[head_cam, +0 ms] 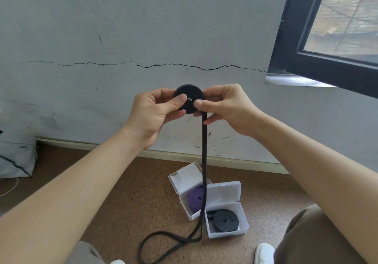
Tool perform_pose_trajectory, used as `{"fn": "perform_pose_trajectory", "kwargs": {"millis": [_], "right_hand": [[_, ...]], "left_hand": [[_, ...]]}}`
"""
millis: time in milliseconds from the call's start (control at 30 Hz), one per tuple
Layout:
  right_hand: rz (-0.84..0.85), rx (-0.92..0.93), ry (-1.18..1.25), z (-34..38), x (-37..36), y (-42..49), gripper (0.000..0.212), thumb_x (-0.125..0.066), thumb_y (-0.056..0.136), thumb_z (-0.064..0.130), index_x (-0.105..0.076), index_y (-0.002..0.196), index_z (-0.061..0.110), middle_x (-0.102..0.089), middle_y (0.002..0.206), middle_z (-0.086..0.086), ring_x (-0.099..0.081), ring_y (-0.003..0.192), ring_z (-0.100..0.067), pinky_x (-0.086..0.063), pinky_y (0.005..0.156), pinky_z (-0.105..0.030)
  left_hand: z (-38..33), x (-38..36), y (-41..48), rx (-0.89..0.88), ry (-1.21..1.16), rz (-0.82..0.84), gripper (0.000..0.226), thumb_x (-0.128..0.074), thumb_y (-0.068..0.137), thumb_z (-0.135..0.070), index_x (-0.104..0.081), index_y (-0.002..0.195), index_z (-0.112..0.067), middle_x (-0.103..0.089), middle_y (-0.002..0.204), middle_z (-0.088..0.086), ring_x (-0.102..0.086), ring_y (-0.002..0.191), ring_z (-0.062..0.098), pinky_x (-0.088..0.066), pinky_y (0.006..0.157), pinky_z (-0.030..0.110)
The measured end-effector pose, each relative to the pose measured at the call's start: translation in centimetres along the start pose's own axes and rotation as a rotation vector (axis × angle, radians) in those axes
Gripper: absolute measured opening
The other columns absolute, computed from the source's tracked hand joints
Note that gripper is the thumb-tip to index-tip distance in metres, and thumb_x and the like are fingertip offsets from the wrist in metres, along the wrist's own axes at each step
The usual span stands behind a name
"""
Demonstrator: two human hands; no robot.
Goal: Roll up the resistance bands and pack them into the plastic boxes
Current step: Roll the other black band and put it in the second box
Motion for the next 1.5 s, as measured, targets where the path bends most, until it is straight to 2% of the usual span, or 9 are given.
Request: {"fn": "perform_pose_trajectory", "kwargs": {"millis": [333,433,533,667,733,867,1067,1200,1500], "right_hand": [[0.025,0.006,0.115,0.1,-0.5,-0.1,0.025,-0.071,0.091,0.003,-0.072,0.115,-0.004,-0.073,0.105,-0.03,-0.074,0.082,-0.026,-0.06,0.068,-0.026],[0.045,-0.034,-0.025,-0.5,-0.1,-0.1,0.02,-0.072,0.091,0.002,-0.074,0.11,-0.001,-0.076,0.101,-0.026,-0.075,0.081,-0.026,-0.061,0.068,-0.024],[0.061,-0.035,-0.341,-1.6,0.3,0.3,0.016,-0.076,0.089,0.006,-0.078,0.105,0.004,-0.078,0.089,-0.016,-0.077,0.077,-0.026,-0.063,0.07,-0.028],[0.134,-0.025,-0.631,-2.3,-0.2,0.5,0.011,-0.076,0.088,0.008,-0.08,0.099,0.008,-0.078,0.08,-0.006,-0.076,0.066,-0.014,-0.063,0.068,-0.027],[0.171,-0.009,-0.702,-2.3,-0.7,0.3,0.009,-0.076,0.088,0.008,-0.081,0.096,0.009,-0.076,0.076,-0.003,-0.075,0.064,-0.012,-0.061,0.063,-0.024],[0.221,0.026,-0.769,-2.4,-1.5,0.1,0.006,-0.075,0.089,0.01,-0.08,0.092,0.011,-0.075,0.074,-0.005,-0.073,0.06,-0.011,-0.059,0.061,-0.024],[0.137,-0.029,-0.543,-2.5,-1.2,0.1,0.013,-0.076,0.089,0.014,-0.078,0.102,0.01,-0.077,0.086,-0.011,-0.072,0.067,-0.018,-0.059,0.057,-0.025],[0.154,-0.047,-0.442,-2.5,-1.1,-0.1,0.024,-0.077,0.089,0.011,-0.076,0.113,0.008,-0.078,0.09,-0.008,-0.075,0.078,-0.015,-0.061,0.062,-0.025],[0.061,-0.074,0.017,-1.2,-0.9,-0.4,0.026,-0.069,0.094,0.016,-0.073,0.116,0.003,-0.077,0.104,-0.02,-0.076,0.096,-0.03,-0.064,0.069,-0.031]], "left_hand": [[0.8,-0.9,-0.2,0.089,-0.246,0.028,0.022,-0.07,0.079,-0.015,-0.069,0.1,-0.007,-0.077,0.091,0.004,-0.074,0.087,0.013,-0.059,0.073,0.019],[1.0,0.1,0.1,0.07,0.161,0.063,0.02,-0.074,0.084,-0.018,-0.07,0.103,-0.011,-0.076,0.093,0.001,-0.074,0.093,0.015,-0.059,0.077,0.026],[0.8,1.2,0.5,-0.052,0.624,0.075,0.016,-0.079,0.087,-0.016,-0.074,0.103,-0.015,-0.077,0.096,0.001,-0.074,0.091,0.015,-0.061,0.071,0.028],[0.5,0.9,0.4,-0.212,0.93,0.18,0.017,-0.084,0.082,-0.024,-0.078,0.098,-0.023,-0.077,0.087,-0.009,-0.073,0.082,0.008,-0.058,0.073,0.025],[0.8,0.7,0.2,-0.212,1.038,0.219,0.016,-0.085,0.08,-0.027,-0.078,0.095,-0.027,-0.076,0.082,-0.014,-0.072,0.079,0.006,-0.054,0.073,0.022],[1.5,0.6,0.3,-0.203,1.108,0.239,0.014,-0.087,0.079,-0.026,-0.08,0.091,-0.025,-0.075,0.079,-0.012,-0.07,0.079,0.012,-0.052,0.071,0.03],[0.8,1.6,0.8,-0.13,0.867,0.189,0.012,-0.085,0.081,-0.014,-0.078,0.091,-0.014,-0.077,0.081,0.002,-0.074,0.079,0.018,-0.064,0.073,0.032],[0.6,1.7,0.8,-0.108,0.72,0.146,0.012,-0.084,0.08,-0.011,-0.077,0.09,-0.013,-0.076,0.081,0.004,-0.073,0.076,0.012,-0.064,0.071,0.031],[-0.3,1.5,0.4,-0.066,0.307,0.045,0.015,-0.076,0.083,-0.016,-0.074,0.096,-0.01,-0.079,0.091,0.005,-0.077,0.091,0.021,-0.062,0.075,0.03]]}}
Point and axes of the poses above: each hand's wrist, its own y-axis towards the middle knuckle, its own x-axis out of the back of the hand, z = x × y, the point moved 4 cm from there along y, towards the middle knuckle
